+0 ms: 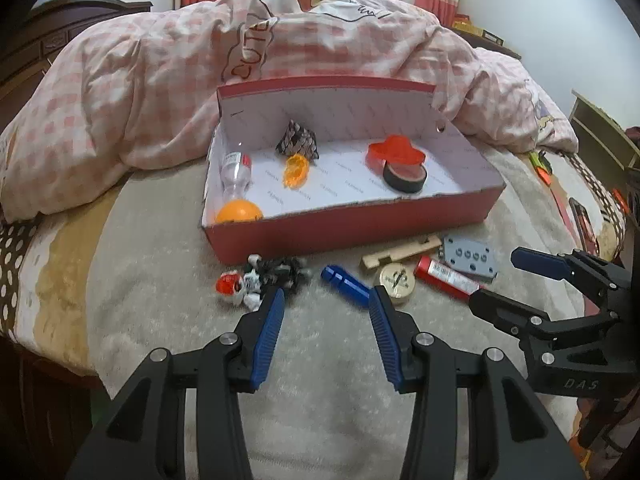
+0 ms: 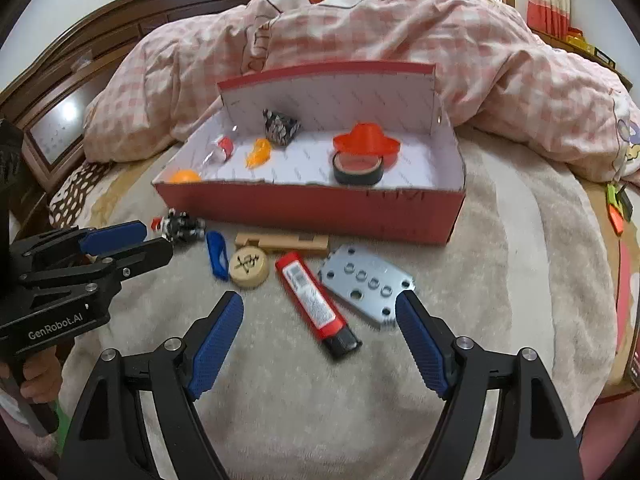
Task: Organize objects
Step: 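Withdraw both grippers from the box toward the remaining items, then grasp the black-white robot toy with the left gripper while the right grasps the red tube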
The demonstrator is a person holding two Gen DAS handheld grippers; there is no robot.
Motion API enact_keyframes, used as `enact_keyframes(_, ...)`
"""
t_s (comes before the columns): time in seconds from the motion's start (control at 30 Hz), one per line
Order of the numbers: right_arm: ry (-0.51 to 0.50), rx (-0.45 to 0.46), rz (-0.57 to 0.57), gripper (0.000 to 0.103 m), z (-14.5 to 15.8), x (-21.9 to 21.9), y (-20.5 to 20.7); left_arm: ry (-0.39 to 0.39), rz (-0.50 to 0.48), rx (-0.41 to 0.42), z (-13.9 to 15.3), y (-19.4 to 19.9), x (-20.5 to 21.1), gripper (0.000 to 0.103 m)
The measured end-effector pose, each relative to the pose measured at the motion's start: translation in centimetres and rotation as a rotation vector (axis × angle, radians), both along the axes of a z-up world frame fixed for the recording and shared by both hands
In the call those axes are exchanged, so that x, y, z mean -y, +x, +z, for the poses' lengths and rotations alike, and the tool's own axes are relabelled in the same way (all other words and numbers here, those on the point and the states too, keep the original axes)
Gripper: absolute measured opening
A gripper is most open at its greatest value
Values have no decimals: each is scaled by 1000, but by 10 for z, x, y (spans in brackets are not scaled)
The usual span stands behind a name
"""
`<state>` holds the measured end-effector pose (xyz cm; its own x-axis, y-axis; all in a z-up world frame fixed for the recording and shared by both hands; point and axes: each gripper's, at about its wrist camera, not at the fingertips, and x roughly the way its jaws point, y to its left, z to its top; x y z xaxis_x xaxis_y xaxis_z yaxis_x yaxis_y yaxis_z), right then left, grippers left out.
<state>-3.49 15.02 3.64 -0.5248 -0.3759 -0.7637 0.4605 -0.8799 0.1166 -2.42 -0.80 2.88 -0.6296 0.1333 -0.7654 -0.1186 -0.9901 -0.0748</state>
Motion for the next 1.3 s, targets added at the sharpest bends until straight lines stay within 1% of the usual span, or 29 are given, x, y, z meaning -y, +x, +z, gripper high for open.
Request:
enact_keyframes(0.4, -2, 34, 0, 80, -14, -2, 7, -8, 24, 36, -18, 8, 8, 44)
enact_keyframes(0.53, -10, 56, -5, 80, -21, -2, 7, -3, 54, 26, -22, 7, 15, 44)
enact_keyframes(0.63, 8, 71, -6, 80, -31, 0, 9, -4, 88, 15, -24, 4, 21, 44)
enact_keyframes(0.7, 32, 40, 0, 80, -32, 4, 13, 5, 100, 14, -25, 0, 24, 44)
enact_keyframes(0.73, 50, 28, 4, 80, -33, 6, 14, 9, 106, 16, -26, -2, 26, 46)
enact_keyframes(0.77, 61, 20, 5, 80, -34, 7, 15, 12, 113, 16, -26, -5, 27, 50)
enact_keyframes(0.87, 75, -3, 1, 81, -37, 8, 17, 18, 137, 6, -28, -12, 28, 57)
enact_keyframes(0.97, 73, -23, -1, 84, -39, 9, 19, 16, 147, -1, -29, -19, 28, 58)
enact_keyframes(1.07, 70, -37, -7, 86, -40, 10, 21, -3, 169, -2, -32, -27, 28, 58)
enact_keyframes(1.13, 61, -42, -9, 88, -40, 10, 21, 4, 178, 0, -34, -31, 30, 58)
enact_keyframes(1.23, 31, -59, 3, 96, -42, 9, 23, 14, 179, 3, -36, -35, 31, 62)
enact_keyframes(1.3, 42, -73, 10, 97, -43, 12, 26, 15, 177, 12, -40, -38, 31, 65)
